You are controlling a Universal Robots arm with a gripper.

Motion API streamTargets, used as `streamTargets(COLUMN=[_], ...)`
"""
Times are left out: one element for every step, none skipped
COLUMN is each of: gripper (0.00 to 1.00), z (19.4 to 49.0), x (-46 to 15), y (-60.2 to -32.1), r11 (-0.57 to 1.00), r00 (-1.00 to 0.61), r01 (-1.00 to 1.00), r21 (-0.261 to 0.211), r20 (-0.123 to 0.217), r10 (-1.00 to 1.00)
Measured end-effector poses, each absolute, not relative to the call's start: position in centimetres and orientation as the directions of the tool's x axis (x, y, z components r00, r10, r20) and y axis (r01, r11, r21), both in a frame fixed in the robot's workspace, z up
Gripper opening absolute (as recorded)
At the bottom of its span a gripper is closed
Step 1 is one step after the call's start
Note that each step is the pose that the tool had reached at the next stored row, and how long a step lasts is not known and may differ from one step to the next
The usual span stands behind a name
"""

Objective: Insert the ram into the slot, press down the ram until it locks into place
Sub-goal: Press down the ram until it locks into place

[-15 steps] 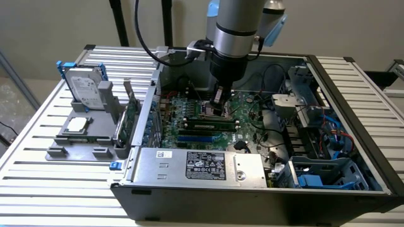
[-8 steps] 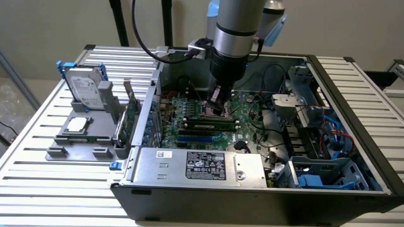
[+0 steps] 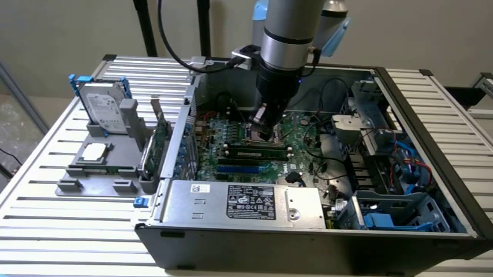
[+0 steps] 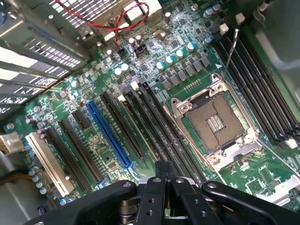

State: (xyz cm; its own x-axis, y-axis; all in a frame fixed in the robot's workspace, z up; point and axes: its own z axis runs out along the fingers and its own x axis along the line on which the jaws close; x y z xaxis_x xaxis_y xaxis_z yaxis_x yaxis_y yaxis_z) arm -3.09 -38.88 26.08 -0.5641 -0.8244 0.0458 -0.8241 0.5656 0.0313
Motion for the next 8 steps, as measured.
streamTargets(gripper=[0.11, 0.11, 0.11, 0.11, 0.11, 0.11, 0.11, 0.11], z=[26.08, 26.09, 26.09, 26.1, 26.1, 26.11, 26.12, 26.12], x=[-3.09, -3.09, -3.09, -3.09, -3.09, -3.09, -3.09, -3.09], y=[-38.88, -38.88, -38.88, -38.88, -38.88, -38.88, -38.88, -38.88], r11=[0.579, 0.593, 0.605, 0.618, 0.63, 0.642, 0.655, 0.666], r00=[-0.577, -0.591, -0.604, -0.616, -0.629, -0.641, -0.653, -0.665], r01=[-0.815, -0.805, -0.795, -0.786, -0.776, -0.766, -0.755, -0.745], r21=[0.031, 0.031, 0.031, 0.031, 0.031, 0.031, 0.031, 0.031], r20=[0.046, 0.046, 0.046, 0.046, 0.046, 0.046, 0.046, 0.046], r10=[-0.815, -0.805, -0.796, -0.786, -0.776, -0.766, -0.756, -0.746])
